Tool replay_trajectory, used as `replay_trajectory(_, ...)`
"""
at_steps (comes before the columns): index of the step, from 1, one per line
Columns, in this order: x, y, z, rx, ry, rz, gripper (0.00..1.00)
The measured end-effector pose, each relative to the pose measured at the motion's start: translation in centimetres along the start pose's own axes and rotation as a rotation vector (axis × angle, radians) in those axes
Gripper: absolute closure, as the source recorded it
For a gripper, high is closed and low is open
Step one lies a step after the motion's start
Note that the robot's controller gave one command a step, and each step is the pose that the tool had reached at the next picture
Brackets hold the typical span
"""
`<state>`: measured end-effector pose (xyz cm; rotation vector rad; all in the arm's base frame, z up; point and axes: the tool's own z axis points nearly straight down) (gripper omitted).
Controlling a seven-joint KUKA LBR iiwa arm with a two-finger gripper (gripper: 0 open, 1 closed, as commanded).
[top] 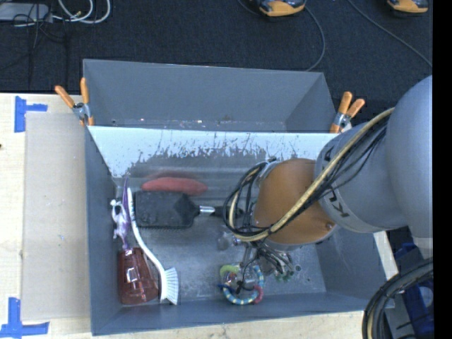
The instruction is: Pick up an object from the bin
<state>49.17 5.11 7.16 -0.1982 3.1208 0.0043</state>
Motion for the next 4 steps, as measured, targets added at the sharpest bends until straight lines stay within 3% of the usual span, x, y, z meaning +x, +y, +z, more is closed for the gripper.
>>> replay_trajectory(1,0.1,0.0,0.1,0.000,0.004,0.000,0.00)
replay_trajectory(2,1.9,-3.0,0.2,-0.001,0.000,-0.359,1.00)
replay_trajectory(3,1.9,-3.0,0.2,-0.001,0.000,-0.358,1.00)
replay_trajectory(4,2.2,-3.6,-3.9,-0.004,0.007,-0.372,1.00)
